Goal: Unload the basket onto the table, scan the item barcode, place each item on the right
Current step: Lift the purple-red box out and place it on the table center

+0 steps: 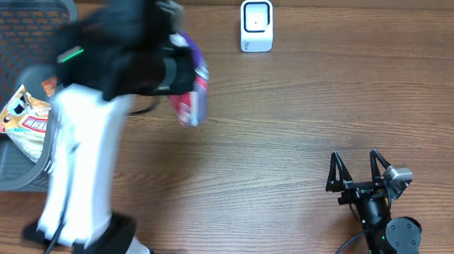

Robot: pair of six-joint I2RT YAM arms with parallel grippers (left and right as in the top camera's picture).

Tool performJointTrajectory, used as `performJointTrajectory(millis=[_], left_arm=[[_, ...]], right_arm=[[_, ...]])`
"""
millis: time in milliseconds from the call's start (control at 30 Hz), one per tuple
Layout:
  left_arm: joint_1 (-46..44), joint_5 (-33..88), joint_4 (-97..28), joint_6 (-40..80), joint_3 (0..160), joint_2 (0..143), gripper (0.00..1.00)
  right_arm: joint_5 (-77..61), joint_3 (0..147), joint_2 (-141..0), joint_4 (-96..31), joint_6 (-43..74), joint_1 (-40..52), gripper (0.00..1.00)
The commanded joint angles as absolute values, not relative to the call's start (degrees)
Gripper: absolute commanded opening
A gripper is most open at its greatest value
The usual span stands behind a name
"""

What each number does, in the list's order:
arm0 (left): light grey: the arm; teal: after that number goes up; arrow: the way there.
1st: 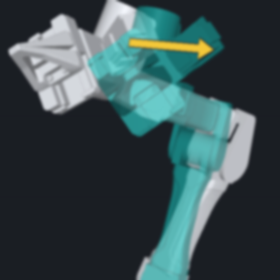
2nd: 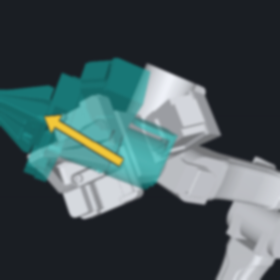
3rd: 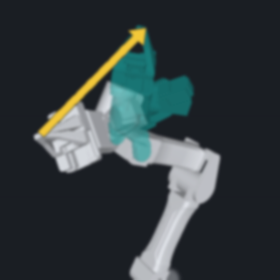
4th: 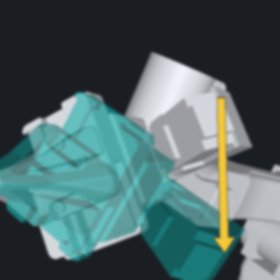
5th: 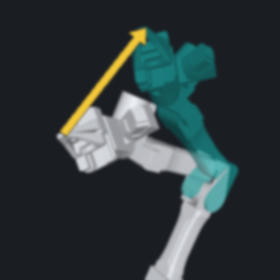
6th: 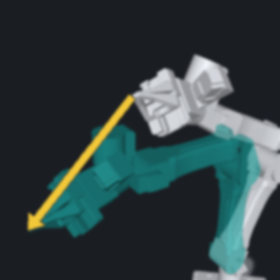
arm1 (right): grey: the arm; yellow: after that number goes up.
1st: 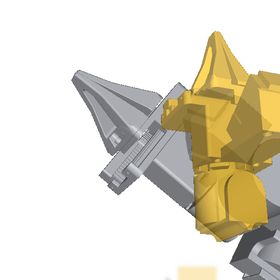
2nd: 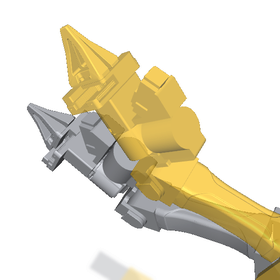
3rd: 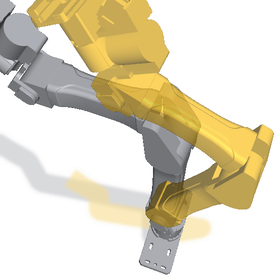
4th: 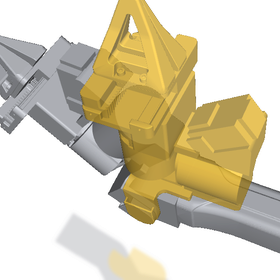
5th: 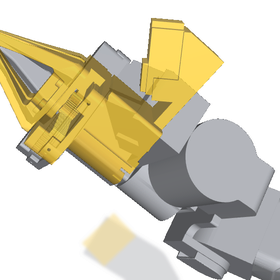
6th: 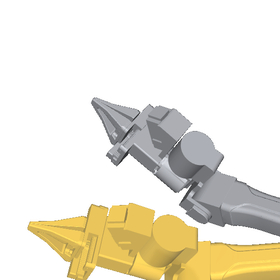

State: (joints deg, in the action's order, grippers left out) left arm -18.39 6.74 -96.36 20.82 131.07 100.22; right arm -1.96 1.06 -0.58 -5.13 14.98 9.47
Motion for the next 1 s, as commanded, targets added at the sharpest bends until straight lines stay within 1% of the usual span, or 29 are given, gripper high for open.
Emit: performJointTrajectory(millis=[0,100,167,233,333,467,500,533,567,600,633,667,700,767,833,933,967], left_arm=[[-23.68,-4.01,-96.27,23.18,125.1,105.8,0.04],[-26.61,-12.49,-96.12,27.75,122.19,112.33,0.04],[-27.79,-15.18,-95.44,29.5,121.69,116.38,0.04],[-28.95,-15.44,-93.47,29.65,121.69,121.58,0.04],[-29.93,-13.43,-92.4,29.61,121.69,125.69,0.04],[-30.48,-8.43,-92.25,27.68,121.71,127.61,0.15],[-30.48,-7.33,-92.23,27.0,121.73,127.61,0.22],[-30.46,-5.65,-92.36,25.67,122.1,127.59,0.4],[-30.46,-4.8,-92.64,24.84,122.56,127.59,0.48],[-30.37,-3.68,-93.27,23.53,123.61,127.59,0.61],[-30.2,-2.9,-94.26,22.72,124.92,127.59,0.72],[-29.93,-2.92,-95.96,22.68,127.07,127.59,0.84],[-29.63,-2.94,-96.88,22.5,128.99,127.59,1.0],[-28.77,0.36,-96.84,19.62,132.38,126.48,1.0],[-27.27,3.16,-96.84,19.64,136.84,124.81,1.0],[-24.18,4.29,-96.84,19.68,142.45,120.92,1.0],[-21.87,4.29,-96.82,19.7,144.7,117.86,1.0]], right_arm=[[-1.54,0.45,-0.16,-4.71,14.94,9.58,1.0],[-1.54,0.45,-0.16,-4.71,14.94,9.58,1.0],[-1.54,0.45,-0.16,-4.71,14.94,9.58,1.0],[-1.54,0.45,-0.16,-4.71,14.94,9.58,1.0],[-1.54,0.45,-0.16,-4.71,14.94,9.58,1.0],[-1.54,0.45,-0.16,-4.71,14.94,9.58,1.0],[-1.54,0.45,-0.16,-4.71,14.94,9.58,1.0],[-1.54,0.45,-0.16,-4.71,14.94,9.58,1.0],[-1.54,0.45,-0.16,-4.71,14.94,9.58,1.0],[-1.54,0.45,-0.16,-4.71,14.94,9.58,1.0],[-1.54,0.45,-0.16,-4.71,14.94,9.58,1.0],[-1.54,0.45,-0.16,-4.71,14.94,9.58,1.0],[-1.54,0.45,-0.16,-4.71,14.94,9.58,1.0],[-1.54,0.45,-0.16,-4.71,14.94,9.58,1.0],[-1.54,0.45,-0.16,-4.71,14.94,9.58,1.0],[-1.54,0.45,-0.16,-4.71,14.94,9.58,1.0],[-1.54,0.45,-0.16,-4.71,14.94,9.58,1.0]])
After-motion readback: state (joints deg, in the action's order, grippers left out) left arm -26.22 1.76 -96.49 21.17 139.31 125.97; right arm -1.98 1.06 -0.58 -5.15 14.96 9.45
